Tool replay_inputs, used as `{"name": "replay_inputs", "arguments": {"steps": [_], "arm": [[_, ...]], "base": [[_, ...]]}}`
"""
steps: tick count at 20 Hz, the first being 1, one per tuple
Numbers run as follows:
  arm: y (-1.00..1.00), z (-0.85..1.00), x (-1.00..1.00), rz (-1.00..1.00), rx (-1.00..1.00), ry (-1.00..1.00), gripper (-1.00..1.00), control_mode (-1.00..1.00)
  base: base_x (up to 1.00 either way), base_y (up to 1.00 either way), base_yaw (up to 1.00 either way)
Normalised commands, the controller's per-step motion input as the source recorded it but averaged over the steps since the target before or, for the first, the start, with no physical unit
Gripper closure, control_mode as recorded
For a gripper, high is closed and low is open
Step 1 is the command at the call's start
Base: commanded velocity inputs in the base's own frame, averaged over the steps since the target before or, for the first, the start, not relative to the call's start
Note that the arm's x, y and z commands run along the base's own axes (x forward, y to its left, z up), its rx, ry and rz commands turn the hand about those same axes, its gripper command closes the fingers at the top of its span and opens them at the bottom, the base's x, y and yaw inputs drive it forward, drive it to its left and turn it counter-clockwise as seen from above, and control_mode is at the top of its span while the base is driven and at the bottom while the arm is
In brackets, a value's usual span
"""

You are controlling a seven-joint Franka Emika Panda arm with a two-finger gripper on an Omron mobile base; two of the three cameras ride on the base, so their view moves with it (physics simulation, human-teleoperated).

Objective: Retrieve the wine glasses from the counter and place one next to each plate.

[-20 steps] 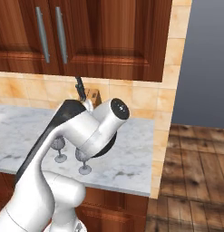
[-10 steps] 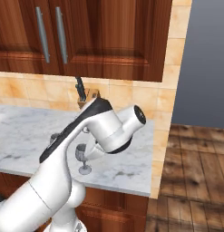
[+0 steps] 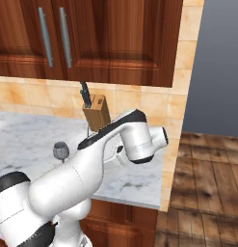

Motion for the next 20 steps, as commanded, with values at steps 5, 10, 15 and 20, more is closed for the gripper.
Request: {"name": "replay_inputs", "arguments": {"steps": [5,10,15,20], "arm": [[-0.04,-0.48,0.39,0.0,0.02,-0.04,-1.0,-1.0],[0.0,-0.6,0.29,0.0,0.05,0.0,-1.0,-1.0],[-0.03,-0.36,0.19,0.0,0.16,0.01,-1.0,-1.0],[-0.03,-0.1,-0.04,0.0,0.16,0.0,-1.0,-1.0]], "base": [[0.0,0.0,0.0],[0.0,0.0,0.0],[0.0,0.0,0.0],[0.0,0.0,0.0]]}}
